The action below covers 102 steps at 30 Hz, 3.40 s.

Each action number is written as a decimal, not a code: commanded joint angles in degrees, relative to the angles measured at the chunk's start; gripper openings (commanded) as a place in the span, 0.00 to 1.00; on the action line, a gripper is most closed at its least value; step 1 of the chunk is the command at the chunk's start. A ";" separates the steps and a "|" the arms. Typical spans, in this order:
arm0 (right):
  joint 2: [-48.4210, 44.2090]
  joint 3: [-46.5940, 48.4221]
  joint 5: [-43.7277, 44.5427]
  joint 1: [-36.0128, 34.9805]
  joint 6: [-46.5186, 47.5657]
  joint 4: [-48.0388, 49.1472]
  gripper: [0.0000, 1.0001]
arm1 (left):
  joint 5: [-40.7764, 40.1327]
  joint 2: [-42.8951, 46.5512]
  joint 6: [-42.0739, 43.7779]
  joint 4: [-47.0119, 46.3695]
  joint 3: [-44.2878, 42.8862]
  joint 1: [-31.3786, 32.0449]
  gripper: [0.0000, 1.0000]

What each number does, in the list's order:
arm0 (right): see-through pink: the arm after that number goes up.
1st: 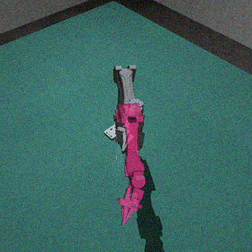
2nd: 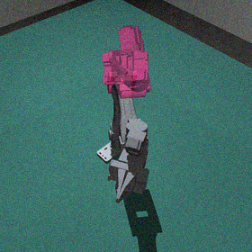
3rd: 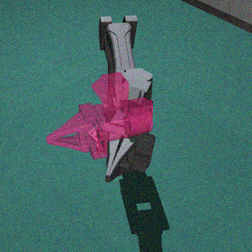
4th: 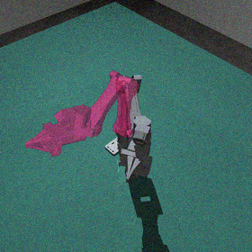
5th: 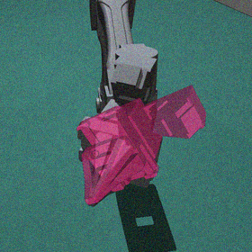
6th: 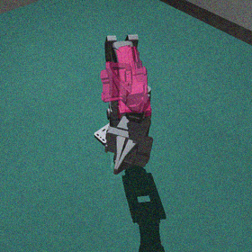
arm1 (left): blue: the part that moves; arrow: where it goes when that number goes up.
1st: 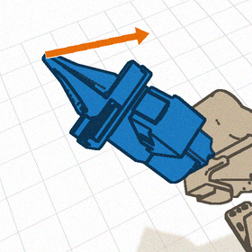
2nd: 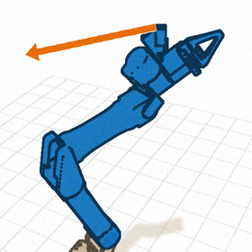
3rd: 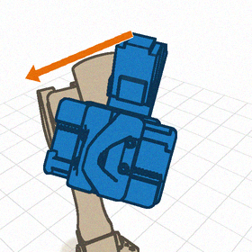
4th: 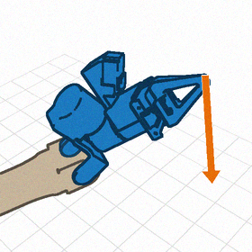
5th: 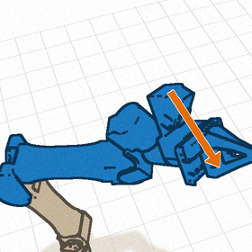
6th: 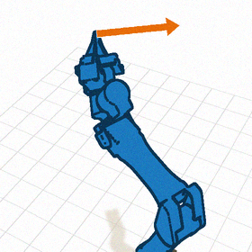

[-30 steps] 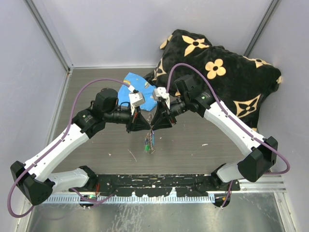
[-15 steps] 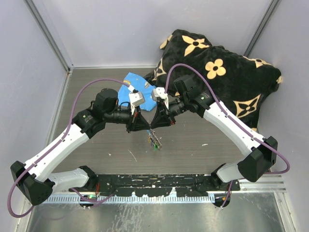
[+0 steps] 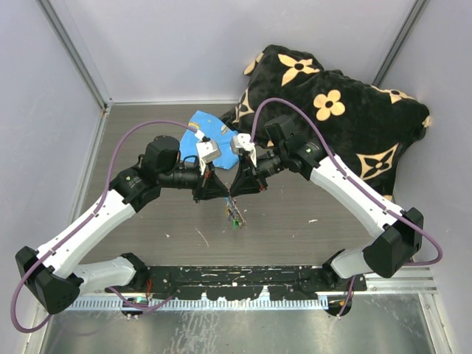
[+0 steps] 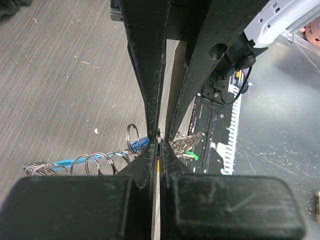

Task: Remove the keys from the keyring
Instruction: Remove the key from the keyring.

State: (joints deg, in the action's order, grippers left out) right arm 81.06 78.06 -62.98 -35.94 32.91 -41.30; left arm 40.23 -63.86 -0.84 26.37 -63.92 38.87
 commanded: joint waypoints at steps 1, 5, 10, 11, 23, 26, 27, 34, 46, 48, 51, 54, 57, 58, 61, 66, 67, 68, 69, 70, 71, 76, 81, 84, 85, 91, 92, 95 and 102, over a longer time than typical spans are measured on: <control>-0.11 0.30 -0.04 -0.32 -1.18 2.33 0.19 | 0.32 2.10 -0.70 -5.43 -0.59 -0.05 0.00; 0.00 0.54 -0.45 -0.36 -2.28 2.96 0.04 | 0.07 2.13 -0.90 -5.69 -0.42 -0.07 0.00; -0.09 0.22 -3.36 0.79 -5.70 5.15 0.01 | -1.44 2.67 -2.23 -7.10 0.16 -0.04 0.00; -0.17 0.19 -3.72 1.32 -6.23 5.66 0.01 | -2.05 2.97 -2.70 -7.69 0.43 -0.05 0.01; -0.99 -1.34 -13.94 6.26 -10.76 10.59 0.01 | -9.78 13.71 -14.36 -27.55 13.92 -0.10 0.52; -0.99 -1.44 -15.44 7.03 -10.97 11.03 0.01 | -13.10 17.52 -20.81 -38.60 20.30 -0.08 0.60; -0.97 -1.50 -15.84 7.29 -11.32 11.41 0.01 | -14.34 18.36 -23.51 -42.25 22.40 -0.08 0.61; -0.60 -2.78 -18.62 8.15 -16.39 16.51 0.01 | -19.64 18.08 -38.74 -64.12 32.16 -0.04 0.57; -0.29 -5.29 -17.96 8.87 -25.86 25.74 0.01 | -19.66 13.15 -44.06 -71.27 32.98 -0.07 0.39; -0.28 -5.53 -17.96 8.97 -26.53 26.40 0.01 | -19.41 13.38 -43.94 -70.62 33.07 -0.05 0.38; -0.41 -5.55 -17.84 9.18 -26.77 26.55 0.01 | -19.53 14.72 -42.81 -68.18 33.13 -0.08 0.38; -0.54 -5.77 -17.73 9.39 -27.04 26.91 0.01 | -20.35 17.44 -40.64 -64.33 33.00 -0.07 0.39; -0.55 -5.82 -17.68 9.48 -27.48 27.36 0.01 | -19.98 19.19 -39.37 -61.53 32.66 -0.04 0.42; -0.54 -5.94 -17.70 9.52 -27.66 27.44 0.01 | -19.31 19.16 -39.37 -61.30 32.55 -0.05 0.42; -0.55 -5.99 -17.64 9.66 -28.04 27.88 0.01 | -17.01 17.98 -40.38 -62.15 32.29 -0.03 0.42; -0.64 -6.17 -17.66 9.82 -28.49 28.37 0.01 | -14.36 14.37 -42.73 -66.08 31.87 -0.05 0.41; -0.70 -6.21 -17.69 9.88 -28.54 28.43 0.01 | -14.05 13.83 -42.96 -66.45 31.72 -0.04 0.40; -0.68 -6.25 -17.70 9.88 -28.59 28.50 0.01 | -13.77 13.39 -43.13 -66.67 31.53 -0.05 0.40; -0.70 -6.36 -17.58 9.88 -28.65 28.56 0.01 | -13.66 13.07 -43.25 -66.75 31.41 -0.09 0.40; -0.72 -6.43 -17.56 9.88 -28.73 28.71 0.01 | -13.56 12.85 -43.33 -66.82 31.31 -0.09 0.40; -0.72 -6.47 -17.61 9.91 -28.83 28.83 0.01 | -13.41 12.68 -43.44 -66.80 31.31 -0.04 0.39; -0.72 -6.60 -17.59 10.02 -29.19 29.17 0.01 | -13.27 12.28 -43.72 -66.80 31.40 -0.07 0.39; -0.81 -6.61 -17.59 10.01 -29.53 29.48 0.01 | -13.92 11.69 -43.72 -66.42 31.57 -0.04 0.39; -0.81 -6.63 -17.70 10.01 -29.77 29.56 0.01 | -14.35 11.19 -43.63 -66.00 31.58 -0.04 0.39; -0.79 -6.61 -17.63 9.98 -29.80 29.67 0.01 | -14.46 11.07 -43.62 -65.93 31.49 -0.04 0.39; -0.77 -6.85 -17.60 10.01 -30.07 29.95 0.01 | -14.43 9.75 -43.98 -66.22 30.73 -0.04 0.31; -0.81 -6.79 -17.61 9.95 -30.01 30.04 0.01 | -14.40 9.57 -44.06 -66.25 30.58 -0.06 0.28; -0.81 -6.88 -17.61 9.98 -30.18 30.20 0.01 | -14.31 8.85 -44.39 -66.32 30.15 -0.11 0.26; -0.89 -7.18 -17.59 9.95 -30.60 30.66 0.01 | -13.61 7.72 -44.82 -66.64 29.39 0.07 0.22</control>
State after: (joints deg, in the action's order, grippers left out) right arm 81.41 70.26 -78.61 -26.13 3.51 -14.13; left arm 25.93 -56.03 -45.34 -36.67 -31.81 38.87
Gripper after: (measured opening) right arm 0.035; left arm 0.225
